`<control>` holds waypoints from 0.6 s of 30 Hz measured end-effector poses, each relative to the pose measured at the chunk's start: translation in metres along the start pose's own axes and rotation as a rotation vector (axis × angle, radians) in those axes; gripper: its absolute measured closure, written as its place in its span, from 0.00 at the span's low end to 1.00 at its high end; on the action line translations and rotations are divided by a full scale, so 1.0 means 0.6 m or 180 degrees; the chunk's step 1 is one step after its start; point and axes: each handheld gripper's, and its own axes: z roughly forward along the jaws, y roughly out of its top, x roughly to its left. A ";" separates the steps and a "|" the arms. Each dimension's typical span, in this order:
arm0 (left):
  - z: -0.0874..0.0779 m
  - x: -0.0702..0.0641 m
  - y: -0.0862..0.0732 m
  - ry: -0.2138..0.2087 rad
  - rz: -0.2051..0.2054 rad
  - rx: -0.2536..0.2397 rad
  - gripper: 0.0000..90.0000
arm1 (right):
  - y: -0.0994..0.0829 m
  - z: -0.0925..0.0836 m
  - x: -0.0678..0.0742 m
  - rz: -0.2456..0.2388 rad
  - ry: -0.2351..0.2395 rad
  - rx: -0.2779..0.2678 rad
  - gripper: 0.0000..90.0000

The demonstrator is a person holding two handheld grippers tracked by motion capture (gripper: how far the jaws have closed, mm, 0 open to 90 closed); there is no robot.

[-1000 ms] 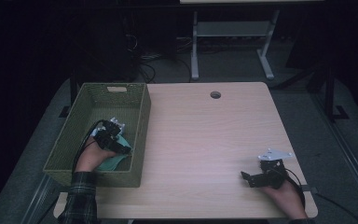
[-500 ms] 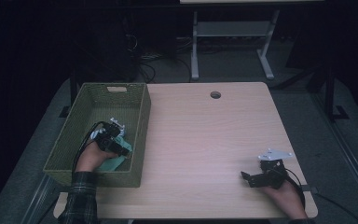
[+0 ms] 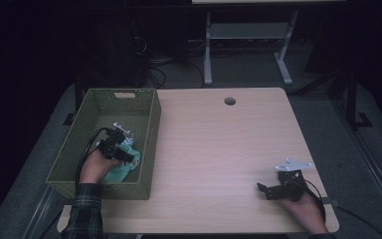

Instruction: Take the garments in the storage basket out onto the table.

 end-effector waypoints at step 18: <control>-0.056 0.010 -0.006 -0.0131 -0.0156 -0.0837 0.86 | 0.000 0.000 0.000 -0.0002 0.0001 0.0000 0.01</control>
